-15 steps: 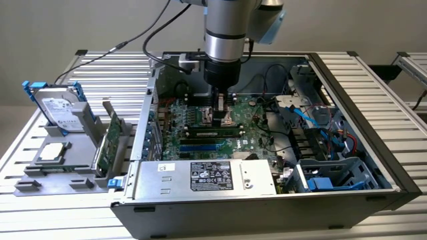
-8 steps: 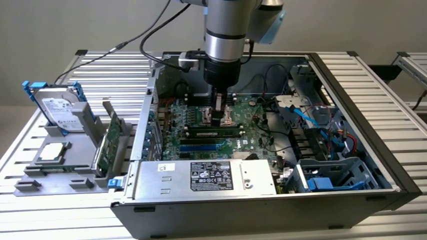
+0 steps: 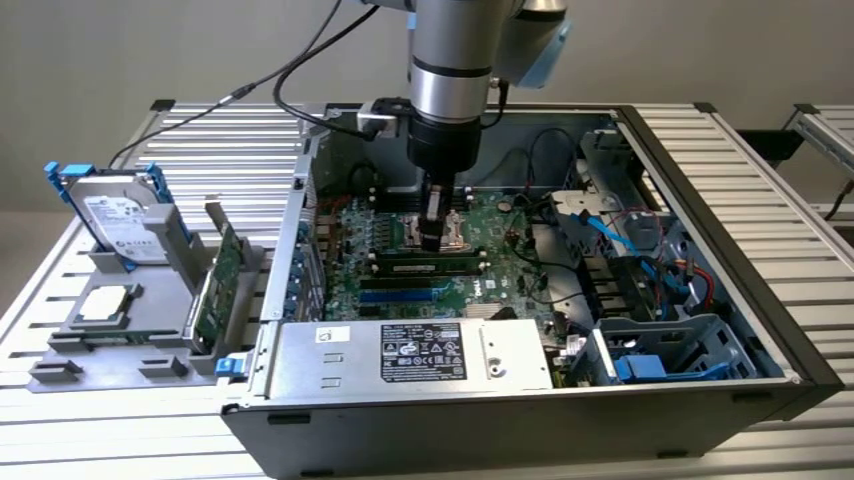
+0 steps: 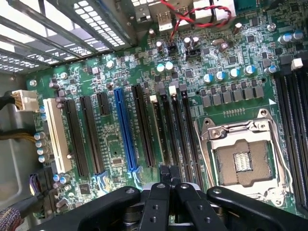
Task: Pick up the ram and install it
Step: 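Press down the ram until it locks into place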
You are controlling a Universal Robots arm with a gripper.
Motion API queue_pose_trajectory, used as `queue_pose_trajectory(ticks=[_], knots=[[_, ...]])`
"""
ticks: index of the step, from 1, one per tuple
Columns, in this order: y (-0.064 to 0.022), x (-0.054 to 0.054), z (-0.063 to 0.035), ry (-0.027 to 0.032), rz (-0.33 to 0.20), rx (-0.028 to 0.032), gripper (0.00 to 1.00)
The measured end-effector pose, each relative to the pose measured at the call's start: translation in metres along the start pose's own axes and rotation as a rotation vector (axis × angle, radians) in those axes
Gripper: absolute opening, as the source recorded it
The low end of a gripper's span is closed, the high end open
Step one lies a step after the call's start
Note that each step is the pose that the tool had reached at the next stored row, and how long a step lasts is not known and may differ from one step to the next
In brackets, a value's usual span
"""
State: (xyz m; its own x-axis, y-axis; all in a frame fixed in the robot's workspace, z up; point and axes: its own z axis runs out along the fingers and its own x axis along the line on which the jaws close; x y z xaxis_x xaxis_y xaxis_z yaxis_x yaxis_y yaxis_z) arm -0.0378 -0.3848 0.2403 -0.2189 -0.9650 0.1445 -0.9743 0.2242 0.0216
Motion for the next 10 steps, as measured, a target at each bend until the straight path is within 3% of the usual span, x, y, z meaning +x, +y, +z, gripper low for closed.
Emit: queue_pose_trajectory(ticks=[6, 10], knots=[[0.0001, 0.0002, -0.0018, -0.0041, 0.063, 0.0033, 0.11], [0.0001, 0.0004, -0.003, -0.0059, 0.109, 0.0007, 0.11]])
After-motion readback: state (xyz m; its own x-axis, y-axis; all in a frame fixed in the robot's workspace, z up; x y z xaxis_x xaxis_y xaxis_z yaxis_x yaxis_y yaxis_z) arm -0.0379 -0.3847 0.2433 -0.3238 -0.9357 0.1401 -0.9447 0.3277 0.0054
